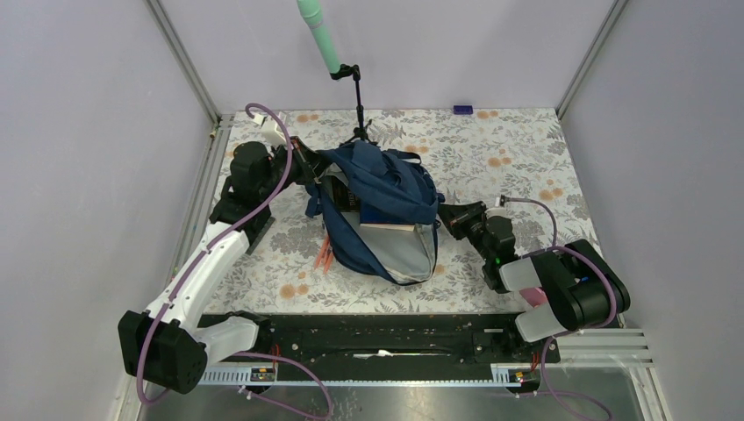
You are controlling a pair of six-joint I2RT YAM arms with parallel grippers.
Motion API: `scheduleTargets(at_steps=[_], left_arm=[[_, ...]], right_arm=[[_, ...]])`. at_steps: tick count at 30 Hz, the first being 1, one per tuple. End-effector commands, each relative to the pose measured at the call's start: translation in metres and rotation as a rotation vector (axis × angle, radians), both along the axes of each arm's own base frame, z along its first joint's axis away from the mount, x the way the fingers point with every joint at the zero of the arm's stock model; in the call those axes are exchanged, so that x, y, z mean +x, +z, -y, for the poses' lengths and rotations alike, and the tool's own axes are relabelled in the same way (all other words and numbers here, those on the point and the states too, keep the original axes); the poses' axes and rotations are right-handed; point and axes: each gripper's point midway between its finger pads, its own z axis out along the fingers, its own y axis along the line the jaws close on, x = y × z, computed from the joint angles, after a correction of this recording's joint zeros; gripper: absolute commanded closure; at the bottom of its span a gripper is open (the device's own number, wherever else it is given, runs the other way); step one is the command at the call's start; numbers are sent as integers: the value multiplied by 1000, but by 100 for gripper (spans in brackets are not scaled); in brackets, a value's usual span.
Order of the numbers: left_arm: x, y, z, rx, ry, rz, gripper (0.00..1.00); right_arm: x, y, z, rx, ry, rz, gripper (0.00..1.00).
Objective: Pack the student bag
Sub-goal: Zip the student bag at the center of the board.
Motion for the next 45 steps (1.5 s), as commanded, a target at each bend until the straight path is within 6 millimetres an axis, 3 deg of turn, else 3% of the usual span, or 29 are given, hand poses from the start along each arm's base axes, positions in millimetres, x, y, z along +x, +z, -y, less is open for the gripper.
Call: scheduleTargets(at_steps=[1,7,20,24,25,28,30,34,39,42,45], left_arm=[[-1,39,-5,-41,14,129,100],[-1,39,-6,-43,14,130,100],[0,37,-6,-42,13,124,100],[-3,33,-4,-30,-8,110,100],[-6,32,-3,-16,-28,112,91],[-19,22,-2,65,-84,96,41],[-28,12,-12,146,-72,60,27],[-48,3,-46,310,22,39,18],[-80,14,-84,428,138,92,11],[-96,23,-89,467,123,112,10],[-107,30,-82,448,71,88,9]], right_arm=[[5,24,-12,-62,60,121,84],[2,21,-23,-89,133,146,77],[7,2,-24,-175,141,97,75],[7,-2,-22,-240,149,86,89],[6,-2,-21,-259,151,81,93],[0,-4,-15,-333,148,69,100],[-4,-5,-11,-389,151,62,100],[-7,-4,-6,-469,167,57,100],[-11,-10,-4,-510,179,45,100],[-12,-13,-5,-512,191,40,100],[-13,-14,-6,-521,201,38,100]])
